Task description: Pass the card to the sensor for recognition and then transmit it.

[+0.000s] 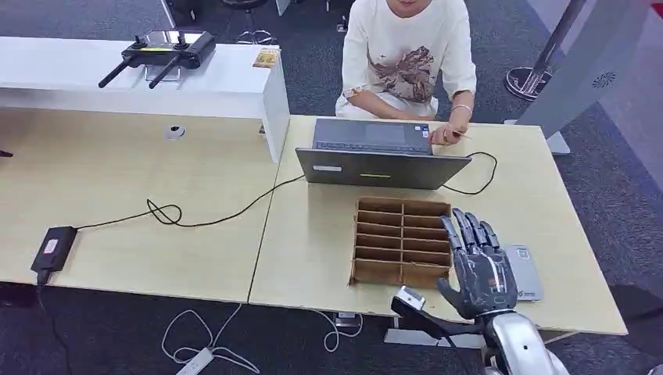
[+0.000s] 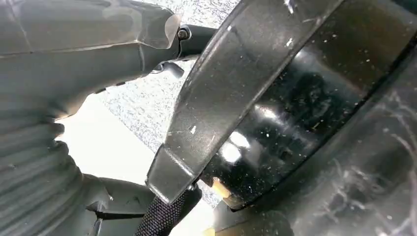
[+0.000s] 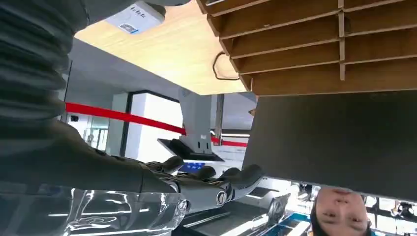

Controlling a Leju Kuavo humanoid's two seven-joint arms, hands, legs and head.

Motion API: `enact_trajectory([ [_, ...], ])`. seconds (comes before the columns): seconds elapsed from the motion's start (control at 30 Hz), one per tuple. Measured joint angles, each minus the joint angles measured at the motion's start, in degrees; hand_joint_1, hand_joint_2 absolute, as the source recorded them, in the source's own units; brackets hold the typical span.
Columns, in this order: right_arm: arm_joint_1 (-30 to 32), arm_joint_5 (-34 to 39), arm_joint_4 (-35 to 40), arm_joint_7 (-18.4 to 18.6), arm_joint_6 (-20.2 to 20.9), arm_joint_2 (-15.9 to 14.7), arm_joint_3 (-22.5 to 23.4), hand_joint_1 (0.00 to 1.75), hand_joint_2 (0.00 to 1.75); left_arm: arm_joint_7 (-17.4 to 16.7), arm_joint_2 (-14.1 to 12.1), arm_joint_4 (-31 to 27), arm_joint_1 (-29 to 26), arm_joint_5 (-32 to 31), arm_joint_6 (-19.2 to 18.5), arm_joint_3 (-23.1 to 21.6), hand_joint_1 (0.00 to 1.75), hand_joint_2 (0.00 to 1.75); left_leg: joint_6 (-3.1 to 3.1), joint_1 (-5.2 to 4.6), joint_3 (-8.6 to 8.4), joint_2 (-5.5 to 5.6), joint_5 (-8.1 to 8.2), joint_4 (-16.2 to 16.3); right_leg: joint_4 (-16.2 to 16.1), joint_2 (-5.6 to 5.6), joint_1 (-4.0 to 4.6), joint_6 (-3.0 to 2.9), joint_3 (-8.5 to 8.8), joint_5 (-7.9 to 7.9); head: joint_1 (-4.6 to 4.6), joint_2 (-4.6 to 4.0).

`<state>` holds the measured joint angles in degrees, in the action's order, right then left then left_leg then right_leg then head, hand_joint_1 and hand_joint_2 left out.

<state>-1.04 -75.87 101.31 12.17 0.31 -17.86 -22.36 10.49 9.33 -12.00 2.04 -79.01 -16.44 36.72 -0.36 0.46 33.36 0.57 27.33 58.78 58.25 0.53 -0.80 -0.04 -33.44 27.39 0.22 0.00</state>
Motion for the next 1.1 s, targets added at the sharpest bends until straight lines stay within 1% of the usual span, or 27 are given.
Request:
enact_trajectory([
  [0.17, -0.5, 0.0, -1.0, 0.0, 0.6, 0.0, -0.2, 0.0, 1.75, 0.0, 0.0, 0.0, 0.0, 0.0, 0.0, 0.0, 0.0, 1.75, 0.0, 0.0, 0.0, 0.0, 0.0, 0.0, 0.0, 0.0, 0.0, 0.0, 0.0, 0.0, 0.0, 0.0],
  [0.7, -0.9, 0.0, -3.5, 0.0, 0.6, 0.0, -0.9, 0.0, 1.75, 0.0, 0.0, 0.0, 0.0, 0.0, -0.2, 0.0, 0.0, 1.75, 0.0, 0.0, 0.01, 0.0, 0.0, 0.0, 0.0, 0.0, 0.0, 0.0, 0.0, 0.0, 0.0, 0.0],
  [1.1, -2.2, -0.3, -5.7, -0.2, 0.5, 1.0, -2.1, 0.0, 1.75, 0.0, 0.0, 0.0, 0.1, -0.1, -0.4, 0.0, 0.0, 1.75, 0.0, 0.0, 0.0, 0.0, 0.0, 0.0, 0.0, 0.0, 0.0, 0.0, 0.0, 0.0, 0.0, 0.0],
])
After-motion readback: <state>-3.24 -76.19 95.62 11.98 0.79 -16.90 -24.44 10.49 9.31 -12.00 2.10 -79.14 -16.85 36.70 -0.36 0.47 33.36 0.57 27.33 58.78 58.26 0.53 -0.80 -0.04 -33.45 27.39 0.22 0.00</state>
